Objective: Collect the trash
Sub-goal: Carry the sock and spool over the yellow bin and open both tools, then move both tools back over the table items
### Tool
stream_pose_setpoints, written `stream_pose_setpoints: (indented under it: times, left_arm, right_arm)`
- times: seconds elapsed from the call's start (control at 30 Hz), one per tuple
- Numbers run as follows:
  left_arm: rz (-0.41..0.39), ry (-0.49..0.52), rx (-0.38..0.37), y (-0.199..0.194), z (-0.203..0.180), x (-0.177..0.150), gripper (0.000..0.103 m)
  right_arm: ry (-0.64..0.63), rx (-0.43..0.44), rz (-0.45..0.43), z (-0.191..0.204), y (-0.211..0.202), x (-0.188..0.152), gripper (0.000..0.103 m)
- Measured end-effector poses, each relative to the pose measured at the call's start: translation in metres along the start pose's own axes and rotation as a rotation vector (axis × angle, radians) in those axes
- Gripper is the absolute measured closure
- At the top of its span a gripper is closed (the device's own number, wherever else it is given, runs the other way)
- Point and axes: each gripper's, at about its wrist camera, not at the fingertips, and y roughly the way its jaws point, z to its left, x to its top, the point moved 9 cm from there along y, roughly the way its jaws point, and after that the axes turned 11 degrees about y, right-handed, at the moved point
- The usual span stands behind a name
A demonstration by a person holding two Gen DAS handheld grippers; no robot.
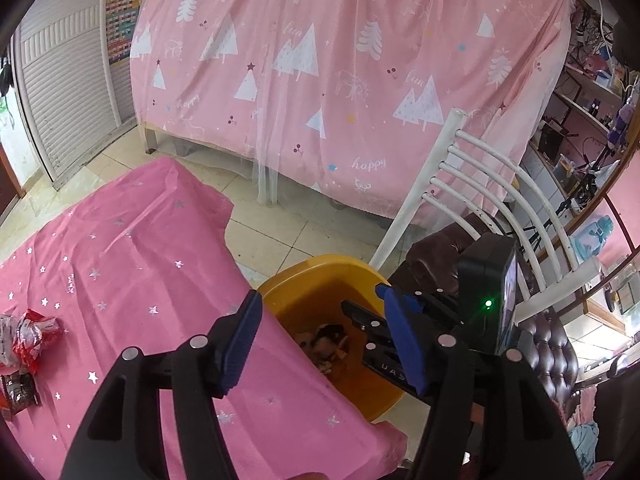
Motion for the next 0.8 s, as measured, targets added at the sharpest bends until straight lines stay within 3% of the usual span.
stream_pose_setpoints:
  times: [0.37, 0.8]
  left_arm:
    - [-0.053, -0.041, 0.030, -0.036, 0.039, -0.002, 0.044]
    - [-0.099, -0.119, 0.054, -0.068, 0.093, -0.018, 0.042]
  right_arm:
    - [-0.022, 0.017, -0.035, 0.026, -0.008, 0.008, 0.057]
    - [-0.135, 0.055, -0.061, 0.102, -0.014, 0.025, 0.057]
